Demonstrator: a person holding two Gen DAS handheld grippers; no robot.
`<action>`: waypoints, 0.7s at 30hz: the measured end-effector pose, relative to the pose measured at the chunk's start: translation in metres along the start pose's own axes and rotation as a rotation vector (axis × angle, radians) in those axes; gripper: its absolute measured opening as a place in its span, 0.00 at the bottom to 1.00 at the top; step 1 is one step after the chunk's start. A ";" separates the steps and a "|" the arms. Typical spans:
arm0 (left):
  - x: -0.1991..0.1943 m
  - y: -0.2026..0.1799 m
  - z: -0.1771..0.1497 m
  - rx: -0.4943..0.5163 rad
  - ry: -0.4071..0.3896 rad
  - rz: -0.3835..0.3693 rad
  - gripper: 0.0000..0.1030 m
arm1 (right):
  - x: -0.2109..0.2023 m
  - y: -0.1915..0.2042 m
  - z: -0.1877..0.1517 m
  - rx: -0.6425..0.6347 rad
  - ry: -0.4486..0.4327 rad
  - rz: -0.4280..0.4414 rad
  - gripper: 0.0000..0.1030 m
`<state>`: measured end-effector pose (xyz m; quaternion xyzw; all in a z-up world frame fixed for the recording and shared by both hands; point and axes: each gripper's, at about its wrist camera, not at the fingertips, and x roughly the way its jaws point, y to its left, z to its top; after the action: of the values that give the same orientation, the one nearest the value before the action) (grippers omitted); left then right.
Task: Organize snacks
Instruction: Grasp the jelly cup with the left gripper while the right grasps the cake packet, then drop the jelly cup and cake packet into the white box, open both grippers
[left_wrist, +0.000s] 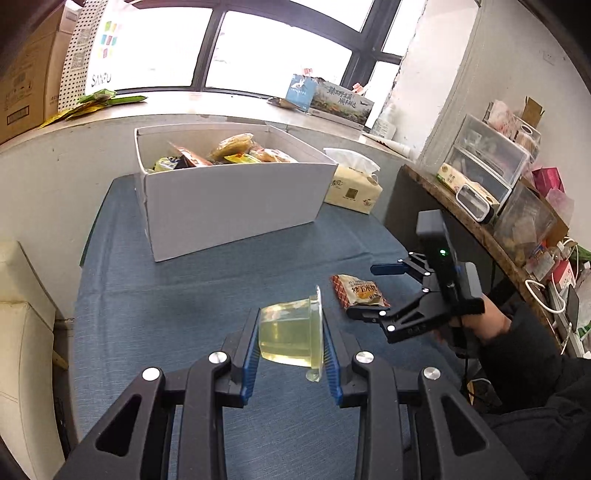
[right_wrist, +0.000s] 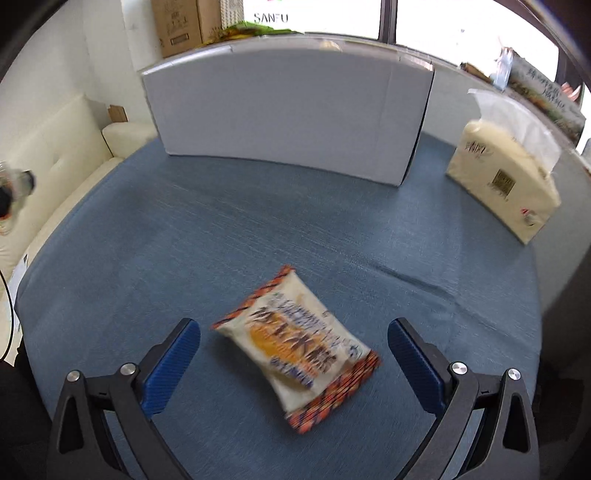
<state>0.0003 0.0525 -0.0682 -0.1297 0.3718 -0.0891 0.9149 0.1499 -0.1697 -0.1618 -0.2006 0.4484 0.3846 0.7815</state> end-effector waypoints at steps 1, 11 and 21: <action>0.002 0.000 0.000 -0.002 0.001 -0.001 0.33 | 0.002 -0.002 0.000 -0.004 0.005 0.002 0.99; 0.004 0.002 -0.001 -0.010 -0.011 -0.012 0.33 | -0.022 0.011 -0.010 0.011 -0.060 0.058 0.45; -0.009 0.028 0.085 -0.042 -0.181 -0.010 0.33 | -0.107 0.008 0.081 0.160 -0.343 0.165 0.45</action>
<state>0.0559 0.0962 -0.0119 -0.1584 0.2887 -0.0739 0.9413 0.1558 -0.1568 -0.0287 -0.0322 0.3529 0.4392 0.8256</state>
